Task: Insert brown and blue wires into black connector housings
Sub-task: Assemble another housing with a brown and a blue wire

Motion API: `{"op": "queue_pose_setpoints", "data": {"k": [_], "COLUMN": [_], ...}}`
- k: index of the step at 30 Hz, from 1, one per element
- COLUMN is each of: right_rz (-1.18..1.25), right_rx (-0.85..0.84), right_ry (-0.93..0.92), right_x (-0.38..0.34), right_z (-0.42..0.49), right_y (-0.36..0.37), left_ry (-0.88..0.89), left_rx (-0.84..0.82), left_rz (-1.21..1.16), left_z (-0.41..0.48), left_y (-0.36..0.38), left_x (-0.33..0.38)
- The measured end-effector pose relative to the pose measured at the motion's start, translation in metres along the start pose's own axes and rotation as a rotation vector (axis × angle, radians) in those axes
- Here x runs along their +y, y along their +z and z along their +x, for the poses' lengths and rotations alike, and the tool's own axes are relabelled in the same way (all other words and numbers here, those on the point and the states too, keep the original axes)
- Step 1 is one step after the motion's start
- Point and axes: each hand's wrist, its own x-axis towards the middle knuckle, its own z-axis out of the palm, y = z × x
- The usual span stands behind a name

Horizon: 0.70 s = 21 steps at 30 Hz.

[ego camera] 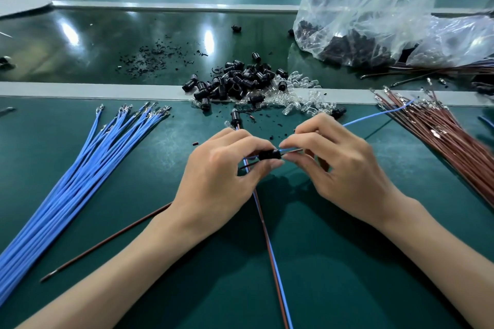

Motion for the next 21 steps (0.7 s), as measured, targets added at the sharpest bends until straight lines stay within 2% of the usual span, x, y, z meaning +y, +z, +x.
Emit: {"op": "queue_pose_setpoints", "data": {"k": [6,11,16,21], "right_rz": [0.037,0.026,0.076,0.104], "right_rx": [0.112,0.034,0.257,0.064], "right_ry": [0.085,0.011,0.233,0.119], "right_x": [0.0043,0.0011,0.0054,0.0014], "right_z": [0.0005,0.0003,0.0033,0.0030], "right_y": [-0.0019,0.0001,-0.0059,-0.0010], "left_ry": [-0.042,0.013,-0.085,0.004], "left_rx": [0.071,0.059,0.102,0.060], "left_rz": [0.073,0.209,0.241,0.250], "left_z": [-0.0005,-0.0022,-0.0015,-0.0026], "left_y": [-0.0001,-0.0001,-0.0017,0.0010], "left_x": [-0.0008,0.0029,0.0013,0.0034]}}
